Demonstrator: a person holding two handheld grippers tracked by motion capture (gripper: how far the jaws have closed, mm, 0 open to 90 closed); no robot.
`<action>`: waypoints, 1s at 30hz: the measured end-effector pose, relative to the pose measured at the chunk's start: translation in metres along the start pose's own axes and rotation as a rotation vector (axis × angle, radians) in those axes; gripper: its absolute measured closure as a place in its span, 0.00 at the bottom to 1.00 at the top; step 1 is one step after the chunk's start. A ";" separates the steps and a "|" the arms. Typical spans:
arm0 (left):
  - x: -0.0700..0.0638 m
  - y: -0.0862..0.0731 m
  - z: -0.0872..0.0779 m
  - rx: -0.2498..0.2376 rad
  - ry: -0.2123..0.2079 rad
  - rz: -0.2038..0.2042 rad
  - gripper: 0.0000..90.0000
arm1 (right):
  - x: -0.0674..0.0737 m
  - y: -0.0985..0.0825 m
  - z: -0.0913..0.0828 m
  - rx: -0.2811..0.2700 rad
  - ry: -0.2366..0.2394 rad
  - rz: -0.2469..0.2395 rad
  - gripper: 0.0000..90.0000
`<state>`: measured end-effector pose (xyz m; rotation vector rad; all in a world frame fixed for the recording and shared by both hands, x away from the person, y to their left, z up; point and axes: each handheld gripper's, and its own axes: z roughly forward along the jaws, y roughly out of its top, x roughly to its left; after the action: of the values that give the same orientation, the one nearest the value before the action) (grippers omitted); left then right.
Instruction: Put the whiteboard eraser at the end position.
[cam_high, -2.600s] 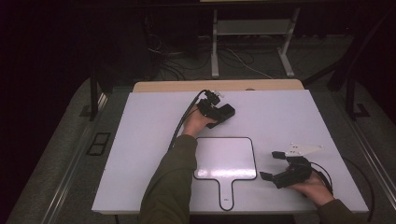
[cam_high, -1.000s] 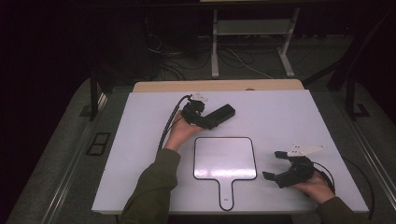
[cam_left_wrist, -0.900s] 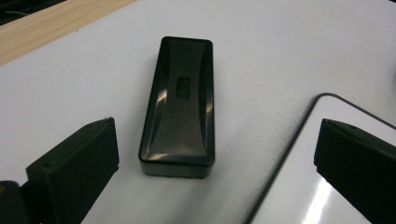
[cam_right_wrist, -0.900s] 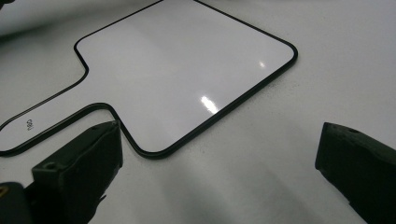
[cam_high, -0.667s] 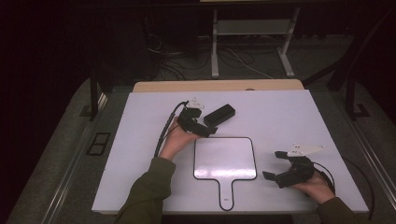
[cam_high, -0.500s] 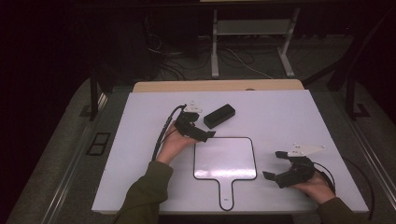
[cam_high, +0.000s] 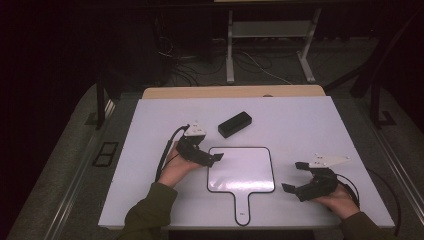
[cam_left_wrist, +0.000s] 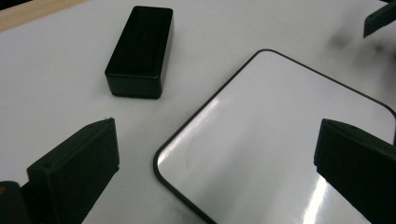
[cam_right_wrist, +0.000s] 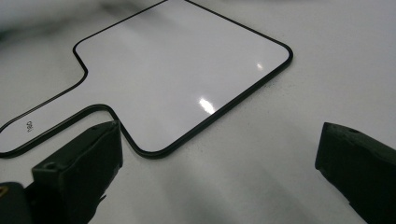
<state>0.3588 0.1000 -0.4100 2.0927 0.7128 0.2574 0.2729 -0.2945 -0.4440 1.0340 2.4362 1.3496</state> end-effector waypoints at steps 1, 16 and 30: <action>-0.002 -0.003 -0.003 -0.004 0.002 -0.002 0.00 | 0.000 0.000 0.000 0.000 0.000 0.000 0.00; -0.017 -0.040 -0.041 -0.062 0.024 -0.012 0.00 | 0.000 0.000 0.000 -0.001 -0.003 0.000 0.00; -0.025 -0.066 -0.056 -0.064 0.038 -0.033 0.00 | 0.001 0.000 0.000 0.002 -0.007 0.000 0.00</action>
<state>0.2883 0.1532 -0.4278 2.0186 0.7519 0.2978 0.2722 -0.2939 -0.4443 1.0368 2.4337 1.3411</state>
